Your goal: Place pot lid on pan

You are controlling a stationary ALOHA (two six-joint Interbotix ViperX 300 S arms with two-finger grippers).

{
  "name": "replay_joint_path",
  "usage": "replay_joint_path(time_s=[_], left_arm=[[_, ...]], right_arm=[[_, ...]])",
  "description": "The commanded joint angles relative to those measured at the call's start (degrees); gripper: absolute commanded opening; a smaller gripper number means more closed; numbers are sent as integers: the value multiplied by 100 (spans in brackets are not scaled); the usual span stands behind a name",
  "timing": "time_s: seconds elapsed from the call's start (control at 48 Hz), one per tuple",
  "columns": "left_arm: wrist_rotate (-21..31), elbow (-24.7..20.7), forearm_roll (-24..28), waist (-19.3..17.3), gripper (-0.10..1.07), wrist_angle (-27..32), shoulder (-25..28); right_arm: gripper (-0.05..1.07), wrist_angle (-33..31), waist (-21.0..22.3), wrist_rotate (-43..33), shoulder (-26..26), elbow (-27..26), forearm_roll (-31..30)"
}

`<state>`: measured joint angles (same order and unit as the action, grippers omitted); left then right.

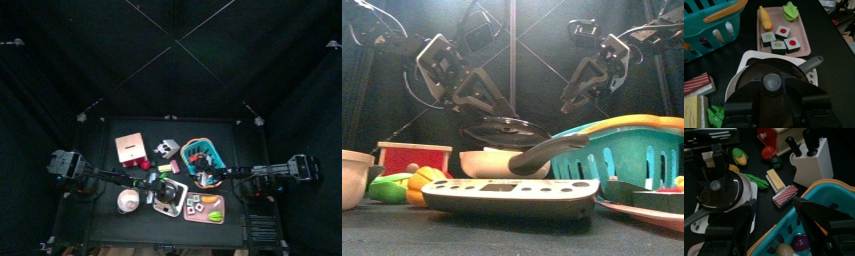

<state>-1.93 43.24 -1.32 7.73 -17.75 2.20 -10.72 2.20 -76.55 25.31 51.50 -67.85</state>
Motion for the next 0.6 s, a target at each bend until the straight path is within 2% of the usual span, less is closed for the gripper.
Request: replay_joint_path(time_s=[0.0, 0.583], left_arm=[[-18, -149, 79, -35, 61, -53, 9], [-26, -114, 185, -290, 61, -53, -62]], right_arm=[[93, 44, 0, -9, 105, -53, 0], [93, 62, 0, 0, 97, -62, 0]])
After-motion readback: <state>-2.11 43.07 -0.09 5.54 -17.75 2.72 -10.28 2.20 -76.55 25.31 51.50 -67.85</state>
